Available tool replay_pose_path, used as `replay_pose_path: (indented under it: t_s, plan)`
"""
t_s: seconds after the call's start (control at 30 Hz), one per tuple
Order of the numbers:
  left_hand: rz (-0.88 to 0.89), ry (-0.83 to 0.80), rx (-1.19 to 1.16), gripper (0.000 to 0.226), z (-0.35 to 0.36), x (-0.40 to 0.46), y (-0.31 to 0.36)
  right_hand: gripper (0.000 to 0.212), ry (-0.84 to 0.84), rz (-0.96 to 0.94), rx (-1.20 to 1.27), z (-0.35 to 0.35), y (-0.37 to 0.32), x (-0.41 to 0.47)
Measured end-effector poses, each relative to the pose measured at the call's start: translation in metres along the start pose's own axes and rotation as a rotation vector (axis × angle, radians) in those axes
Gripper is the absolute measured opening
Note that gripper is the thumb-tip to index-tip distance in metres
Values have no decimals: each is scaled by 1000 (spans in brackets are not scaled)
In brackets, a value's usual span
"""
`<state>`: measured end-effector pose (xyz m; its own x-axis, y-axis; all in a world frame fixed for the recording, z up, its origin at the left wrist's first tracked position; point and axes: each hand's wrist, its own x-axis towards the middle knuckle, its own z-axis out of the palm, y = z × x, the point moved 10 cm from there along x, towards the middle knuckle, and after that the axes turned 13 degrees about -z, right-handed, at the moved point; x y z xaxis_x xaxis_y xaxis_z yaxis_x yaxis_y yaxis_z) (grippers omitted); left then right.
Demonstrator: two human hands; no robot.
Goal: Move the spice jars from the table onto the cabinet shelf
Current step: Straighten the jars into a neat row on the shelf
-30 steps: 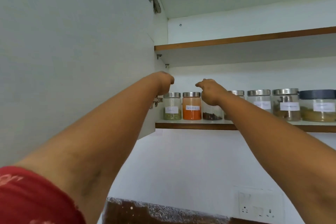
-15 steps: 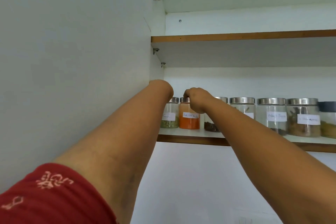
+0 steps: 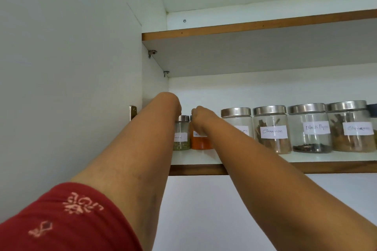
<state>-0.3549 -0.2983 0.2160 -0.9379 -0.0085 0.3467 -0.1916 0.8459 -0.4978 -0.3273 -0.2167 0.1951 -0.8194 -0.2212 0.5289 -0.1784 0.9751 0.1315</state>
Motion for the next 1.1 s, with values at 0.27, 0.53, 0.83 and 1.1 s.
replay_pose_path:
  t_s: [0.27, 0.53, 0.83, 1.1]
  plan:
    - [72, -22, -2, 49, 4, 13, 1, 43, 39, -15, 110, 3, 5, 0]
    - [-4, 266, -397, 62, -21, 12, -4, 82, 290, -44, 337, -22, -8, -14]
    - [71, 548, -803, 43, -55, -29, -20, 60, 901, -281, -467, -142, 23, -123]
    - [414, 586, -1100, 27, -111, -112, 38, 34, 414, -132, -140, -128, 135, -146]
